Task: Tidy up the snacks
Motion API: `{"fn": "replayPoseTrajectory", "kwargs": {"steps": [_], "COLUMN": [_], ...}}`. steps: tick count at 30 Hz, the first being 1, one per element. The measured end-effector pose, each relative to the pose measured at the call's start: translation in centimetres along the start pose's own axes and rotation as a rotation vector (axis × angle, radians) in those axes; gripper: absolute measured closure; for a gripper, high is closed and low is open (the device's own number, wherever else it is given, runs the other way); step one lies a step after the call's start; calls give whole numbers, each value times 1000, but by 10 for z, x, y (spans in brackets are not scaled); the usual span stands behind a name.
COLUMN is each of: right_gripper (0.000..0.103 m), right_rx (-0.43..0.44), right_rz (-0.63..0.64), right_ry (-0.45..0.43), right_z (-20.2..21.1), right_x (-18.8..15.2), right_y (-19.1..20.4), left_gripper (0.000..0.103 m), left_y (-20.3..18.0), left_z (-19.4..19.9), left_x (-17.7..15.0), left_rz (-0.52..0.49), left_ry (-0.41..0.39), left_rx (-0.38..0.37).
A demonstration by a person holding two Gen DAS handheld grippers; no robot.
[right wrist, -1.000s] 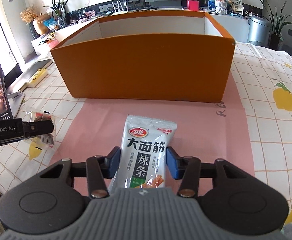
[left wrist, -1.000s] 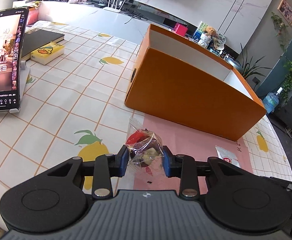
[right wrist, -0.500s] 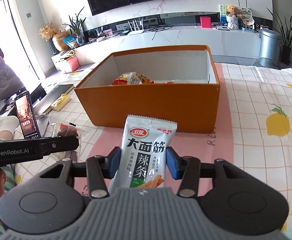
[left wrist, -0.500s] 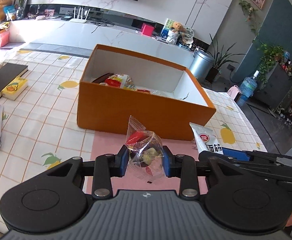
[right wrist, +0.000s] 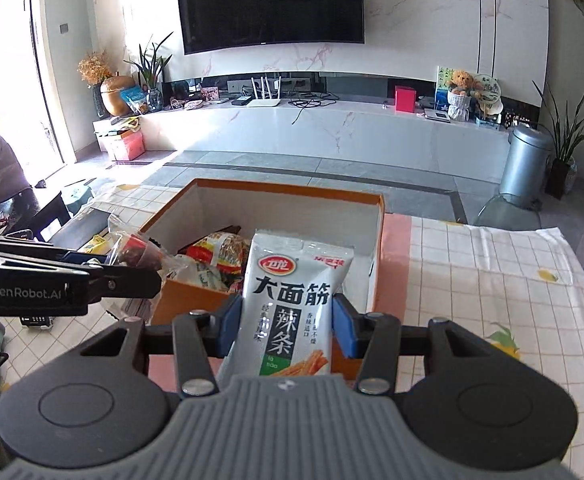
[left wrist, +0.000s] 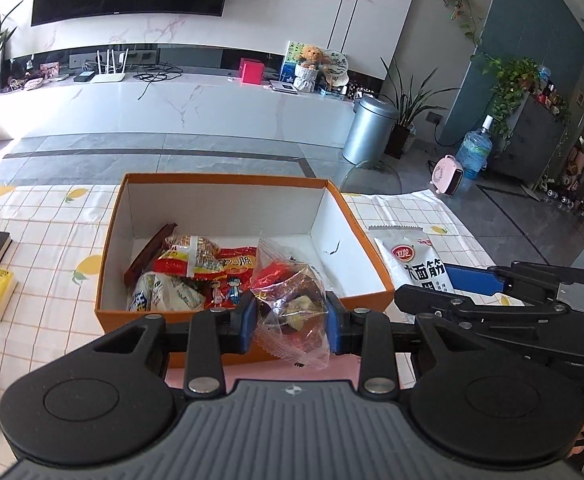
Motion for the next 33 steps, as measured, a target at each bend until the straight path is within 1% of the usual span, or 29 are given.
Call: {"fn": "replayPoseTrajectory", "kwargs": {"steps": [7, 13, 17, 24, 27, 33], "right_gripper": [56, 56, 56, 57, 57, 57], "right_rx": [-21, -29, -38, -42, -47, -54], "right_rz": [37, 69, 90, 134, 160, 213], "right_ry": [9, 41, 73, 167, 212, 299], "right_z": [-36, -81, -115, -169, -185, -210], "right_x": [20, 34, 38, 27, 16, -3], "right_y": [-9, -13, -16, -11, -7, -6], "left_gripper": [65, 65, 65, 65, 65, 65], "left_y": [10, 28, 37, 52, 59, 65], "left_z": [-36, -70, -93, -128, -139, -158], "left_x": [20, 26, 27, 21, 16, 8], "left_rz": [-16, -29, -62, -114, -114, -160], "left_ry": [34, 86, 113, 170, 196, 240], "left_rx": [3, 25, 39, 65, 69, 85]}}
Point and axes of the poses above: each gripper's, at about its wrist camera, not at the fingertips, and z roughly against the way its jaws point, y to its left, x to its top, the point moved 9 cm from there along -z, roughly the way its jaws point, and after that the axes turned 9 degrees about -y, right-handed, at the moved point
